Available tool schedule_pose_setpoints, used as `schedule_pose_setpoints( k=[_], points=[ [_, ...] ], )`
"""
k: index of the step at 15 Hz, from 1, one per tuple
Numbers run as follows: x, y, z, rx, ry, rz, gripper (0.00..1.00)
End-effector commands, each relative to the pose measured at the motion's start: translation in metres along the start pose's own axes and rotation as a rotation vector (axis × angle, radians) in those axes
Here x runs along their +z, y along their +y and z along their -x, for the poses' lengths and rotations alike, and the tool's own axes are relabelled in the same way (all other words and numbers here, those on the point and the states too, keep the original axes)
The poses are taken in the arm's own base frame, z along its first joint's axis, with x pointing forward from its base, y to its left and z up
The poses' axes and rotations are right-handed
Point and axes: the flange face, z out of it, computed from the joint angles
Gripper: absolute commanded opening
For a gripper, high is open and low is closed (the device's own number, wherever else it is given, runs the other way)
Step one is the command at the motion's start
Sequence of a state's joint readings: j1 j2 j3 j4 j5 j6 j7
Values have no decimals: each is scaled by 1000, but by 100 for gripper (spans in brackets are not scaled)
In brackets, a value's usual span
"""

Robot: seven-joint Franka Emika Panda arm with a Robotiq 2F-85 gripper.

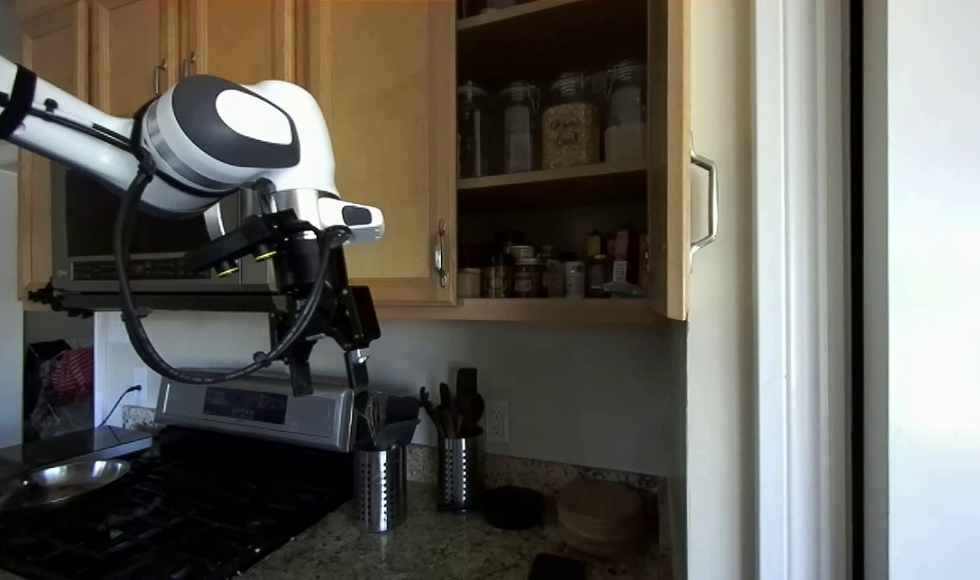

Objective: Close the open cabinet door

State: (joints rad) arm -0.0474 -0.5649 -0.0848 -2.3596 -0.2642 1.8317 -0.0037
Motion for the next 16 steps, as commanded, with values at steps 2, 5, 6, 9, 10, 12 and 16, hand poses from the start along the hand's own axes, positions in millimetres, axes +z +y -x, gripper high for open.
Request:
schedule_pose_setpoints(
  k=[2,5,6,9,10,12,16],
  points=[
    [9,50,-4,95,113,-12,100],
    [11,73,-6,100,183,-13,100],
    [12,81,-7,100,205,-10,100],
    [16,101,-9,122,250,-5,100],
    [19,108,-10,136,261,-1,100],
    [23,118,-11,170,258,12,100],
    [25,118,-10,183,224,8,100]
  ],
)
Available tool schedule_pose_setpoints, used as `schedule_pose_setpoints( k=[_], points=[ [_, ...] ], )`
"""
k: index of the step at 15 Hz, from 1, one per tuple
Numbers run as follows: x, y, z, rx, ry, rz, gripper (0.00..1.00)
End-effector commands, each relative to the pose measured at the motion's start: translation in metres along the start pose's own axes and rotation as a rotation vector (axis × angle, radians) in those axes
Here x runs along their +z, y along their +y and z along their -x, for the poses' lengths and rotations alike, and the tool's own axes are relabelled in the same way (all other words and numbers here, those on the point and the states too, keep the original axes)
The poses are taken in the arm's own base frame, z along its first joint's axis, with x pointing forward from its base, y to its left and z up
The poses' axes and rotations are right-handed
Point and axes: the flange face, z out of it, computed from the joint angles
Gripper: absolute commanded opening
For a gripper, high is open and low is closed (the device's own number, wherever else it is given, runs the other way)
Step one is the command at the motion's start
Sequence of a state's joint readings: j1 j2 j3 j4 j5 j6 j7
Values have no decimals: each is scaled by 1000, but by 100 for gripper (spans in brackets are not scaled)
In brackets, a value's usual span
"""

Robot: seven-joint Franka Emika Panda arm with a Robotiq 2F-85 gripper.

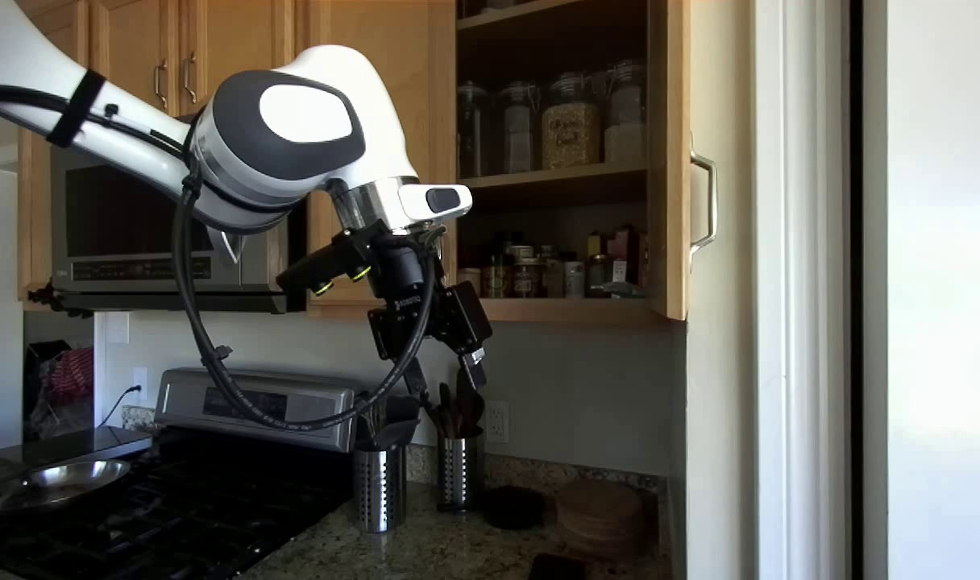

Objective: Close the open cabinet door

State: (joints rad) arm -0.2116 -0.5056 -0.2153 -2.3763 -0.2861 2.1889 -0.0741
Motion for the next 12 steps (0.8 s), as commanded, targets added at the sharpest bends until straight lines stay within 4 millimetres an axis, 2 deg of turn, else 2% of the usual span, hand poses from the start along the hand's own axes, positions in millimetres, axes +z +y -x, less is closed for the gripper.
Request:
schedule_pose_setpoints(
  k=[1,4,7,12],
  points=[
    [0,0,-1,1,-4,1,100],
    [1,-1,-1,1,-4,1,100],
    [-8,25,-5,60,24,-16,100],
    [-34,68,-9,177,80,-10,100]
  ],
)
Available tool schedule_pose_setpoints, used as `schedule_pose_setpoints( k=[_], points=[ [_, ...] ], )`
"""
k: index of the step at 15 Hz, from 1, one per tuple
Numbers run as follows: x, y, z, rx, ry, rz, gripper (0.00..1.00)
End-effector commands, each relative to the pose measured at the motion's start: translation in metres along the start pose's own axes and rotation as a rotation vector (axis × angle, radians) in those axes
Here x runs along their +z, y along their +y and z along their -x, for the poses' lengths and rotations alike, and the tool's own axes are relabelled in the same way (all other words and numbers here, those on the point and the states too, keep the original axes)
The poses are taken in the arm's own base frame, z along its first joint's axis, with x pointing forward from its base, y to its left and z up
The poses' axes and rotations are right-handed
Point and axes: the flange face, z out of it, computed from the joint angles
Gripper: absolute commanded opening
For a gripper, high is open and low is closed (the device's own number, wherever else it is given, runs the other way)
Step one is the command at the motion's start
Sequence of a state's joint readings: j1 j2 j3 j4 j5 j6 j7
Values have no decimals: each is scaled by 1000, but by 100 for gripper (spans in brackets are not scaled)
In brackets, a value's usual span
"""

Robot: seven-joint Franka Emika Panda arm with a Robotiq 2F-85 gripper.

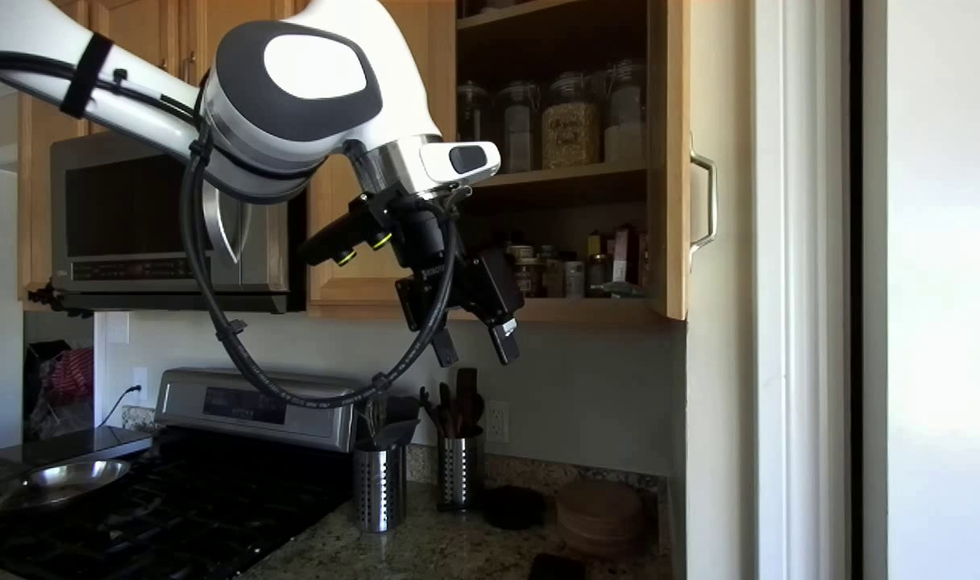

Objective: Close the open cabinet door

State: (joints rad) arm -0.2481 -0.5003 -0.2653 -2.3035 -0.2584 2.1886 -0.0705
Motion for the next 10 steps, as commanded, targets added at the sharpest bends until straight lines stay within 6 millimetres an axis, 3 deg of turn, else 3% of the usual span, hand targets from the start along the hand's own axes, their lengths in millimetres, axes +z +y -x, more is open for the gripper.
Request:
schedule_pose_setpoints(
  k=[1,10],
  points=[
    [-16,25,-9,80,48,-11,100],
    [-58,87,-32,247,281,46,100]
  ],
)
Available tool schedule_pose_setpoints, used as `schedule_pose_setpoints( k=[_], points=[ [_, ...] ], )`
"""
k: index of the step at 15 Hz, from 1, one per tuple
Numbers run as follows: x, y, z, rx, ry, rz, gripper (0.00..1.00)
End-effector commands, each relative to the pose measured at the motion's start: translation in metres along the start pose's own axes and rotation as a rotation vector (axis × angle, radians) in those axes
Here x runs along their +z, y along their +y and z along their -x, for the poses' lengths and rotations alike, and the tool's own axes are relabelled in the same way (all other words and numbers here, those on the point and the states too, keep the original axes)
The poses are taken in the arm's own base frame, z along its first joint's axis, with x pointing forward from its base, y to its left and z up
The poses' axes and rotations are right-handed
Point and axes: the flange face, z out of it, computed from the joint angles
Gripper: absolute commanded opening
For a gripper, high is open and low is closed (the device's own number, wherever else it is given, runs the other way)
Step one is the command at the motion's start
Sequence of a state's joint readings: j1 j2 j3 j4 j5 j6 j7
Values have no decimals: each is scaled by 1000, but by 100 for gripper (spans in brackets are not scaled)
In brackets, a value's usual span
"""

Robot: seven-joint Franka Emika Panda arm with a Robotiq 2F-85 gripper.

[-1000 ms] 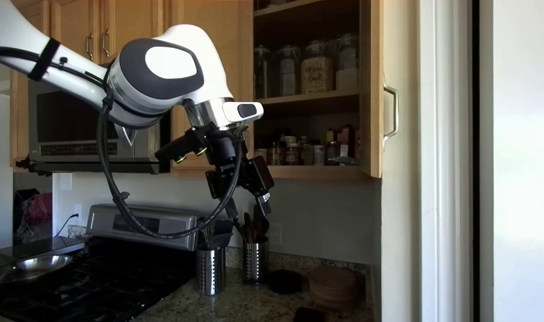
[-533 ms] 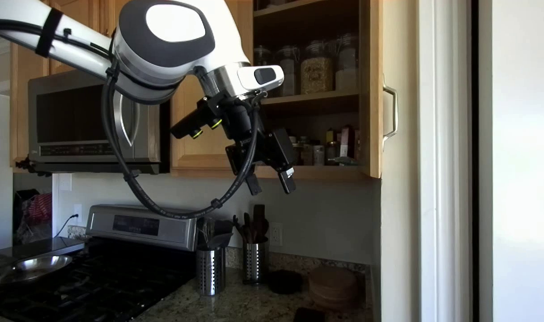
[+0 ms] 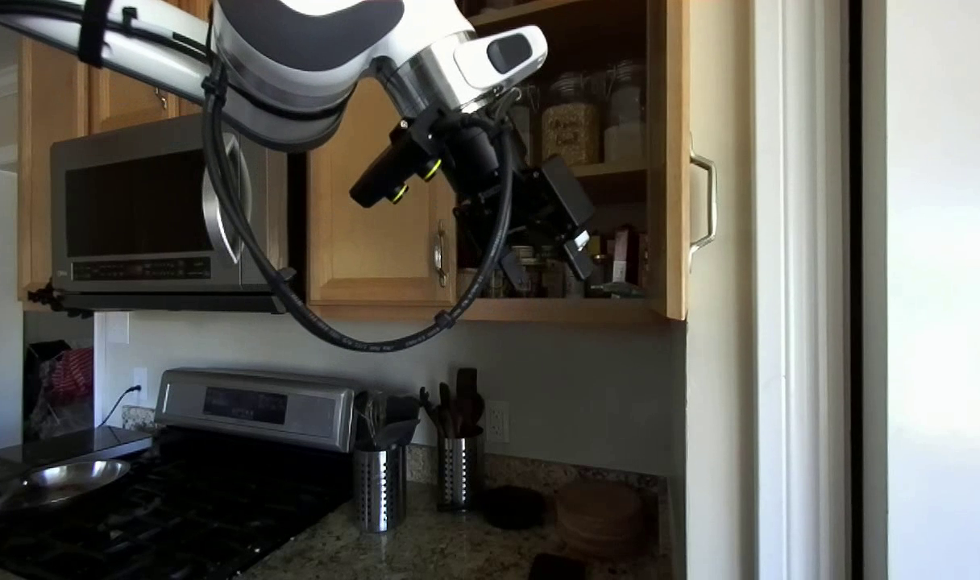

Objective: Close the open cabinet door

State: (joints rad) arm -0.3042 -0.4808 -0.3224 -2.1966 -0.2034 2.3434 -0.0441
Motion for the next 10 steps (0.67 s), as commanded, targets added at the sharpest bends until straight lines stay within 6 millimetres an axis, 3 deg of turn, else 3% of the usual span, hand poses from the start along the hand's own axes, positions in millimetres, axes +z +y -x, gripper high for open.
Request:
schedule_pose_setpoints(
  k=[1,6,10],
  points=[
    [-9,22,-18,74,73,43,100],
    [-10,42,-31,134,122,100,100],
    [7,53,-41,174,142,105,100]
  ],
)
